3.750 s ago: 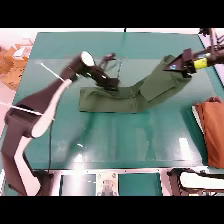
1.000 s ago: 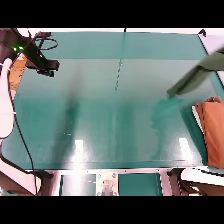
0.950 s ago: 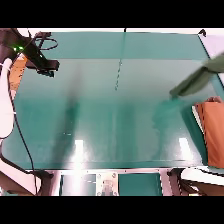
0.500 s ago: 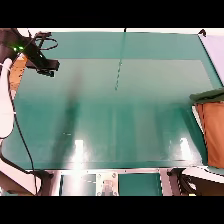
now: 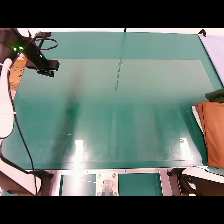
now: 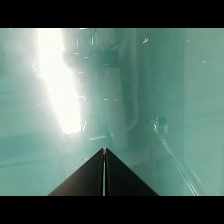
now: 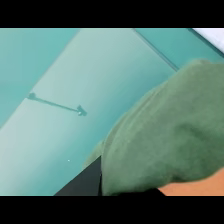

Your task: Fold the shirts.

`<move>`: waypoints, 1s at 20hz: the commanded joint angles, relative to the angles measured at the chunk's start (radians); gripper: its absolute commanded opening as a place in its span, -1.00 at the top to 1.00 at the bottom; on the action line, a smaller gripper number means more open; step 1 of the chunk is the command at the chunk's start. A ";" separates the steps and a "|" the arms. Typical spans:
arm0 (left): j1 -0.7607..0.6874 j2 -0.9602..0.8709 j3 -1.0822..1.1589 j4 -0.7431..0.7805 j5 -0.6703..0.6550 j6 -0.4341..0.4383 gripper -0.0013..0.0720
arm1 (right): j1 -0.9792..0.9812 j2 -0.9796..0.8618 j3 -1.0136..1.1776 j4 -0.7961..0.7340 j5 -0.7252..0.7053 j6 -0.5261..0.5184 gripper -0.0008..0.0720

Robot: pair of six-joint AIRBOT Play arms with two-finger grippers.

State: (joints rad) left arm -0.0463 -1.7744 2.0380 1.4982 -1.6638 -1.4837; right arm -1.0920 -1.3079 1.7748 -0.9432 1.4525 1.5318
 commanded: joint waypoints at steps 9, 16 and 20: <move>0.000 0.001 0.000 -0.018 -0.001 0.000 0.89 | -0.011 0.013 0.002 -0.040 0.174 0.063 0.93; 0.000 0.001 0.000 -0.023 -0.001 0.000 0.89 | -0.034 0.084 -0.009 -0.365 0.331 0.179 0.93; 0.000 0.001 0.000 -0.064 0.010 0.000 0.89 | -0.034 0.093 -0.140 -0.561 0.344 0.173 0.93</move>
State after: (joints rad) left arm -0.0467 -1.7744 2.0380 1.4620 -1.6634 -1.4841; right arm -1.1248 -1.2240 1.7077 -1.3392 1.7626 1.6928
